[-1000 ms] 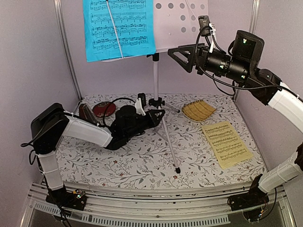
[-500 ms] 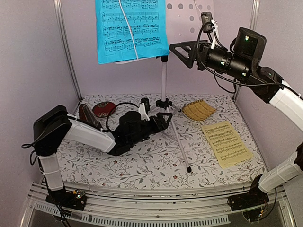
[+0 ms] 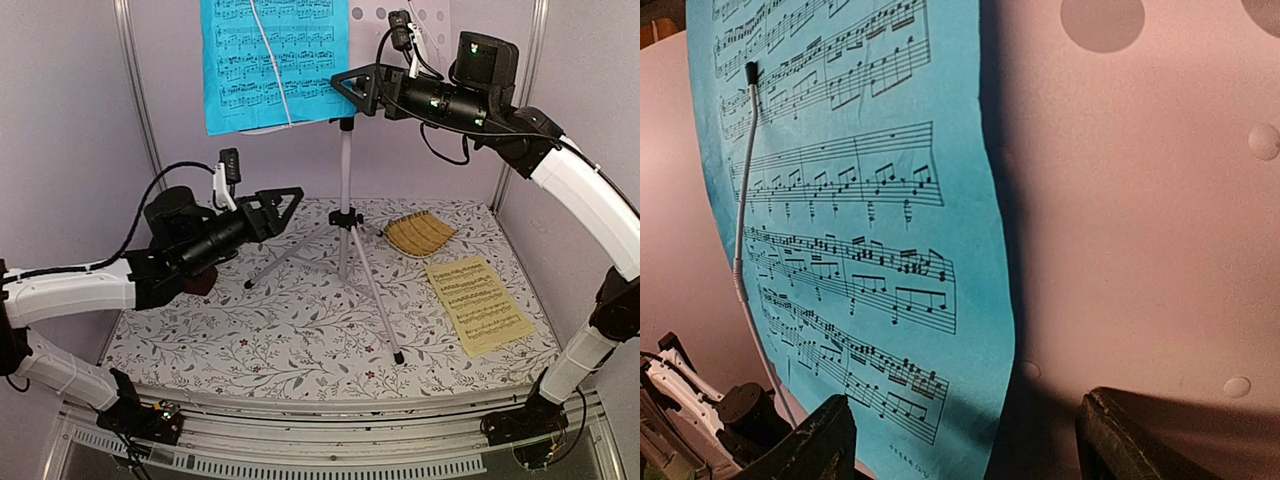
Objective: Pack up the instrument practice props
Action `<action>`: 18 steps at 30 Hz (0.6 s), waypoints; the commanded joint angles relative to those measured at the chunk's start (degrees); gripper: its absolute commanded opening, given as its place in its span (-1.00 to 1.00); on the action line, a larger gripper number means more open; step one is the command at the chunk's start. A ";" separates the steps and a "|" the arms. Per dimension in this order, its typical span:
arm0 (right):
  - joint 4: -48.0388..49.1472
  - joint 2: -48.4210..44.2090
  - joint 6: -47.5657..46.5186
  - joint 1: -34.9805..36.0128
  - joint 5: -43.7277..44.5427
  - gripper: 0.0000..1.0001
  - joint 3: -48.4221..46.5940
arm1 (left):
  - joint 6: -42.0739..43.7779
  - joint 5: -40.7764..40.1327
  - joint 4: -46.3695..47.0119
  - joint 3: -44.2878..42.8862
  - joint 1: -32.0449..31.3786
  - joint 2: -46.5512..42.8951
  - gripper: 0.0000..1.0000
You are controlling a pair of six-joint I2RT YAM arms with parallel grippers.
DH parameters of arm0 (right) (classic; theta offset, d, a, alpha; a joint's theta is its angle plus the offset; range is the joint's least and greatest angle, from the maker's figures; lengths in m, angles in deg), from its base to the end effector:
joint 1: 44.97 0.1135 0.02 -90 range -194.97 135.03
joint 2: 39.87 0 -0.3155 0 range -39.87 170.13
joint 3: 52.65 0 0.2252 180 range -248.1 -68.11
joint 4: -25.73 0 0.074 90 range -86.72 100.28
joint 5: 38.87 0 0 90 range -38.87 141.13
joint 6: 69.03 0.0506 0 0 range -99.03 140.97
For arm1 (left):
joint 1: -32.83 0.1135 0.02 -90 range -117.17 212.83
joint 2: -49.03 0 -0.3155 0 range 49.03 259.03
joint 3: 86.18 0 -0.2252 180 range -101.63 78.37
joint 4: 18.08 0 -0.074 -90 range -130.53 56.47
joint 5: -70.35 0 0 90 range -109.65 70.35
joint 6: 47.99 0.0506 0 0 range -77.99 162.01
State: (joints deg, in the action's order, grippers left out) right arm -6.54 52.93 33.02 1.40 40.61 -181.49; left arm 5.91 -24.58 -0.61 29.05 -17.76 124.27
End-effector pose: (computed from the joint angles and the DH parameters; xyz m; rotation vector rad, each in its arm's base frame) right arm 0.2286 0.2532 0.5693 -0.6128 1.4594 0.9476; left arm 0.1840 -0.2171 0.3928 0.1213 1.5551 -1.1599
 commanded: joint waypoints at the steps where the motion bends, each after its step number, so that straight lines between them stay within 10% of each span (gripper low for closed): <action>1: -0.85 0.93 3.12 -1.14 -6.22 0.52 -2.19 | 5.76 6.41 -16.24 -0.04 2.87 -8.31 0.64; 18: 4.17 4.64 9.27 -1.80 -16.48 0.28 -5.18 | 17.04 6.99 -40.71 -22.33 3.18 -23.84 0.36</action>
State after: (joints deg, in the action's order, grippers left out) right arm -5.49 56.40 40.24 -0.05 26.27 -185.16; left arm 18.89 -19.80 -36.06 13.46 -14.88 101.49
